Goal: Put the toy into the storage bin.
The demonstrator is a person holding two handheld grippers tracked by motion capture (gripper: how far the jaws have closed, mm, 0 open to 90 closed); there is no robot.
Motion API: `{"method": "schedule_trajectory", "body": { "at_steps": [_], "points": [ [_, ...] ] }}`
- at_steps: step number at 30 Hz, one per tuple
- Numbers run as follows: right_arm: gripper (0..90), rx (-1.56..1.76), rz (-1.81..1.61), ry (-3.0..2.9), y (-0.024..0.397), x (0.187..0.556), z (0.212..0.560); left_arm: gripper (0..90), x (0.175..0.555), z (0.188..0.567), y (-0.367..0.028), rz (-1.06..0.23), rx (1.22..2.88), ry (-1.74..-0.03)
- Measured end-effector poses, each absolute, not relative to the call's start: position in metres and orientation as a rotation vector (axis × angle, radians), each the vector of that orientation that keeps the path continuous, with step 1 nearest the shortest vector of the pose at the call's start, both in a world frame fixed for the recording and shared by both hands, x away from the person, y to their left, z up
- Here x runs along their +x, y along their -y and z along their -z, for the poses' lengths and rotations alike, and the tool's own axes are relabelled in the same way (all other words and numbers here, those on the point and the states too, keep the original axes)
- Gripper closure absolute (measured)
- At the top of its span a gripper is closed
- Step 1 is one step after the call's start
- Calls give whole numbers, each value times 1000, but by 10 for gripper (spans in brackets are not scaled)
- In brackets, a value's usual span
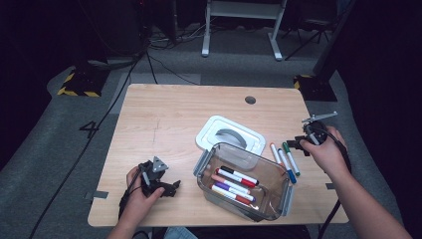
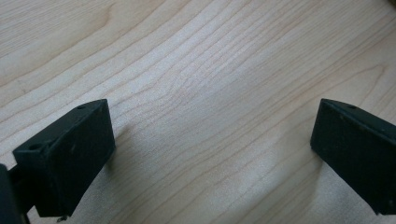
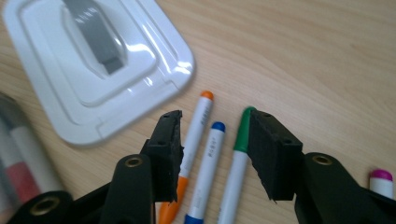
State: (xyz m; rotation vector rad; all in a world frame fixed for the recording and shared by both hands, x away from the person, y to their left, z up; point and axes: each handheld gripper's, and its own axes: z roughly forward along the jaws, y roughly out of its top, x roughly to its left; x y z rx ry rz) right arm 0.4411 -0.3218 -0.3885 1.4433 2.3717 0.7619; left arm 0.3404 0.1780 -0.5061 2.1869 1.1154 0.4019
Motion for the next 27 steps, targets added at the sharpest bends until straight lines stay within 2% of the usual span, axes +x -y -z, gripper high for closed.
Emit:
{"method": "schedule_trajectory", "body": {
  "at_steps": [4,17,19,20,21,25,27],
  "points": [
    [571,1516,-690,-2399,333,444,413,1,340,506,-178,-402,2187,-1115],
    [595,1592,-581,-2419,338,451,453,2,340,506,-178,-402,2187,-1116],
    [616,1616,-556,-2411,341,453,457,1,340,506,-178,-402,2187,-1115],
    [665,1627,-534,-2409,343,454,460,2,340,506,-178,-402,2187,-1115],
    [665,1627,-534,-2409,343,454,460,1,340,506,-178,-402,2187,-1115],
    [761,1657,-478,-2391,348,456,465,2,340,506,-178,-402,2187,-1115],
    [766,1662,-483,-2380,349,456,465,2,340,506,-178,-402,2187,-1115]
  ]
}}
